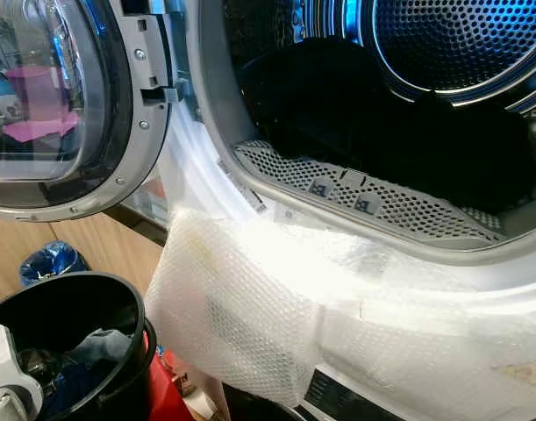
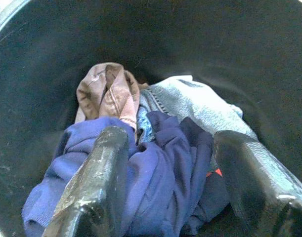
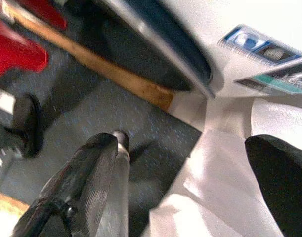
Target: Clothes washing
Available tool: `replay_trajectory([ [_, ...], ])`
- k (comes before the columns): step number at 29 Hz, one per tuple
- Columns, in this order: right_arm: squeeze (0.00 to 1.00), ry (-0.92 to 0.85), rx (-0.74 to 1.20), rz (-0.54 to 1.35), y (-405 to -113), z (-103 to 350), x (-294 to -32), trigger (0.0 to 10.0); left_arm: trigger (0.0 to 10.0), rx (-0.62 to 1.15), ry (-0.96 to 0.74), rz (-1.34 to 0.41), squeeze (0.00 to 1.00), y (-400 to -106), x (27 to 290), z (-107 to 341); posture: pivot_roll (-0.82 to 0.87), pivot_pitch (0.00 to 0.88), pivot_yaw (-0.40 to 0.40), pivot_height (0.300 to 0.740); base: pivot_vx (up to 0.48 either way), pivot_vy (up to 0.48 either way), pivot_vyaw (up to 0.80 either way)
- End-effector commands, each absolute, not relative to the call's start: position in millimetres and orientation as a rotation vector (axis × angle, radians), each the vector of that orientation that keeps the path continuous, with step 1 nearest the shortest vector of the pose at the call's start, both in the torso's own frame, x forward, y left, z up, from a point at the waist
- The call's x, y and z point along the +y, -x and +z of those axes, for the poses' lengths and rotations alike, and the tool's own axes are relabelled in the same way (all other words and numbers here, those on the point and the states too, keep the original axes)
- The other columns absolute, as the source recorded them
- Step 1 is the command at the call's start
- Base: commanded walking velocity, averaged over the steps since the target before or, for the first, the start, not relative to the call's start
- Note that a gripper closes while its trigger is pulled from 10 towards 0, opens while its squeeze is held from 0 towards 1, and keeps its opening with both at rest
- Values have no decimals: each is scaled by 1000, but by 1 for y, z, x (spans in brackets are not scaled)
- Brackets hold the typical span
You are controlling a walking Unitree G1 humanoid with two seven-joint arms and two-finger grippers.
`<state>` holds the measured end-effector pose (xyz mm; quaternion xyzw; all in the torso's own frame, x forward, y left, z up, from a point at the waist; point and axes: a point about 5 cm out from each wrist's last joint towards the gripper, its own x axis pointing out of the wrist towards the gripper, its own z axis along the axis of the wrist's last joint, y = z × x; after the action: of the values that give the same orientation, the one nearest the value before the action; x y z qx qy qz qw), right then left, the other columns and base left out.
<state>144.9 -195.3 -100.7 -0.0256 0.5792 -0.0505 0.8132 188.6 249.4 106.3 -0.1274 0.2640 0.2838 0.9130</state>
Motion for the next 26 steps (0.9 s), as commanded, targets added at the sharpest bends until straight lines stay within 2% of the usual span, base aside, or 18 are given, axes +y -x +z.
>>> replay_trajectory([
  [1,0,41,1242,-109,-146,-100,-194,10000,10000,534,260,575,0,-191,246,109,163,0,-21,740,0,0,0],
  [2,0,54,1242,-101,-148,-100,-194,10000,10000,548,243,581,0,-190,246,109,162,0,-20,740,0,0,0],
  [3,0,62,1243,-102,-149,-99,-195,10000,10000,555,240,589,710,-189,246,108,164,0,-21,740,0,0,0],
  [4,0,68,1242,-102,-149,-99,-195,10000,10000,559,240,594,710,-188,246,108,164,0,-21,740,0,0,0],
  [5,0,71,1243,-104,-149,-99,-195,10000,10000,567,237,595,1000,-187,246,107,164,0,-21,740,0,0,0],
  [8,0,89,1248,-118,-151,-99,-196,10000,10000,586,214,509,1000,-191,247,103,164,0,-21,740,0,0,0],
  [9,0,83,1247,-128,-152,-98,-195,10000,10000,584,167,427,1000,-196,249,104,172,0,-27,740,0,0,0],
  [14,0,51,1241,-148,-155,-97,-193,10000,10000,544,33,331,1000,-203,259,112,169,0,-23,740,0,0,0],
  [16,0,35,1237,-141,-159,-96,-189,10000,10000,558,-143,212,1000,-207,270,117,162,0,-15,740,0,0,0],
  [18,0,38,1238,-133,-159,-96,-189,10000,10000,579,-216,181,1000,-207,275,118,162,0,-15,740,0,0,0],
  [21,0,44,1241,-126,-159,-96,-187,10000,10000,604,-233,139,1000,-207,276,115,161,0,-15,740,0,0,0],
  [23,0,51,1246,-123,-159,-97,-186,10000,10000,662,-265,24,1000,-204,275,106,158,0,-18,740,0,0,0],
  [26,0,55,1249,-120,-159,-97,-186,10000,10000,670,-273,2,1000,-203,276,103,158,0,-18,740,0,0,0],
])
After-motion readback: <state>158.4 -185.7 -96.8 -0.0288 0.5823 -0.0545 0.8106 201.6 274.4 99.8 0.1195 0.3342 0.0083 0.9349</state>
